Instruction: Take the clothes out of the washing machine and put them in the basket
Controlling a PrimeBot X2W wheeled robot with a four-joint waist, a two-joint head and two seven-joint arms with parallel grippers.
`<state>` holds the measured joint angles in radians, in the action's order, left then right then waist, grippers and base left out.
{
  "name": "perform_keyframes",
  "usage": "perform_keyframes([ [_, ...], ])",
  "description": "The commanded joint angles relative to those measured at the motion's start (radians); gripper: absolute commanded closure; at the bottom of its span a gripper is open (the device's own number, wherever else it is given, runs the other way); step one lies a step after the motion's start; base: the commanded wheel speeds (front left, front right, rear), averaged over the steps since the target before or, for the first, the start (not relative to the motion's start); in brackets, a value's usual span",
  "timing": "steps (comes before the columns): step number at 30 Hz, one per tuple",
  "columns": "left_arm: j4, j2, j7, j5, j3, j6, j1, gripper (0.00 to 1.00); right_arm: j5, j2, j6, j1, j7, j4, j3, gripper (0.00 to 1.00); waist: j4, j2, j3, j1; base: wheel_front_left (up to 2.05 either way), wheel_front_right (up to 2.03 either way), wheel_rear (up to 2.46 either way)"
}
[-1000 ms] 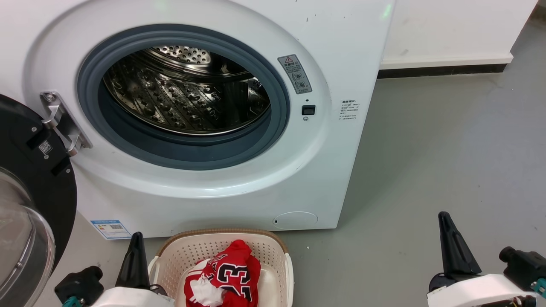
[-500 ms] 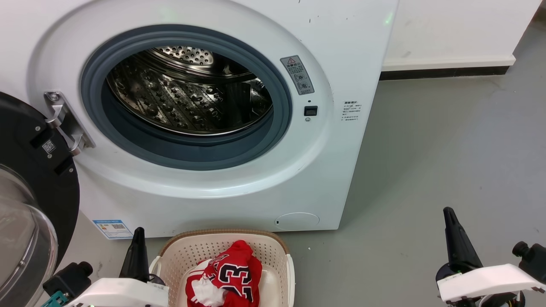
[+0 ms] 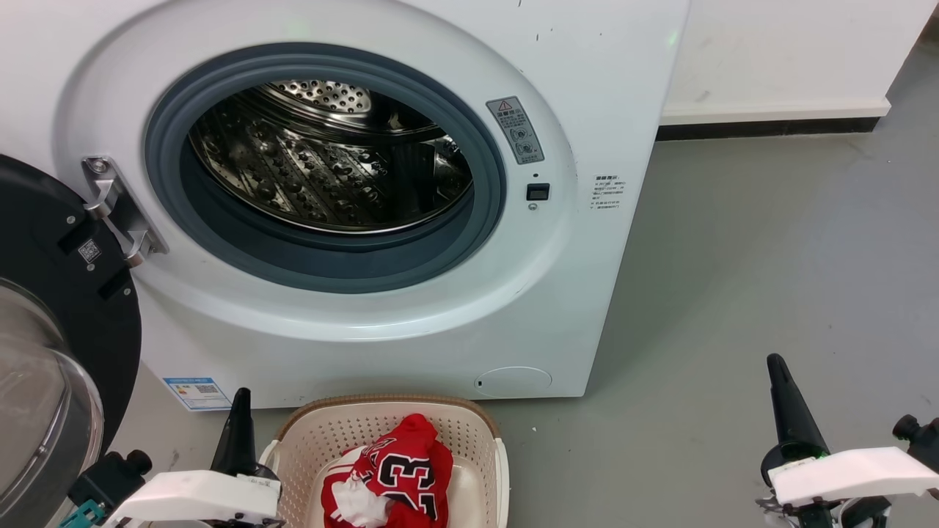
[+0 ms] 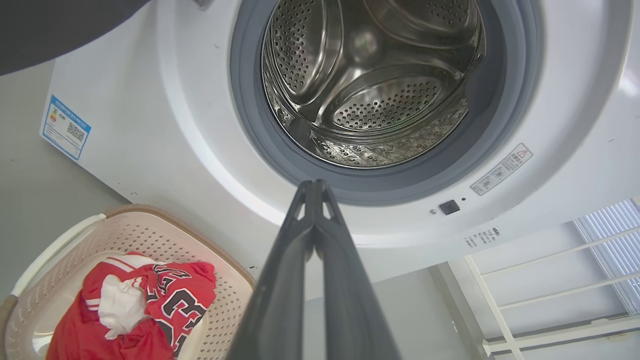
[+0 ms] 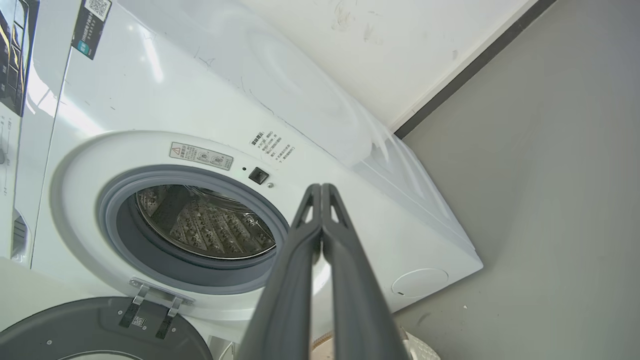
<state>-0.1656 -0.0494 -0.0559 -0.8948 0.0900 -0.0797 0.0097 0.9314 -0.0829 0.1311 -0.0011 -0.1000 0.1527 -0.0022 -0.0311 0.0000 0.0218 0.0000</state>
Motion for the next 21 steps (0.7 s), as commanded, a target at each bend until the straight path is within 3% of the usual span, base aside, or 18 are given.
perform_keyframes([
  [1, 0.005, -0.001, 0.006, -0.029, 0.003, -0.011, -0.029, 1.00, 0.032, -0.006, 0.000, -0.031, 0.005, -0.005, -0.004, 1.00, 0.001, 0.0000, 0.000, 0.0000, 0.00, 0.00, 0.00],
  [21, -0.025, -0.001, 0.064, -0.271, 0.011, -0.025, -0.063, 1.00, 0.276, -0.007, 0.000, -0.058, 0.065, 0.028, -0.023, 1.00, 0.009, 0.0000, -0.005, 0.0000, 0.00, 0.00, 0.00],
])
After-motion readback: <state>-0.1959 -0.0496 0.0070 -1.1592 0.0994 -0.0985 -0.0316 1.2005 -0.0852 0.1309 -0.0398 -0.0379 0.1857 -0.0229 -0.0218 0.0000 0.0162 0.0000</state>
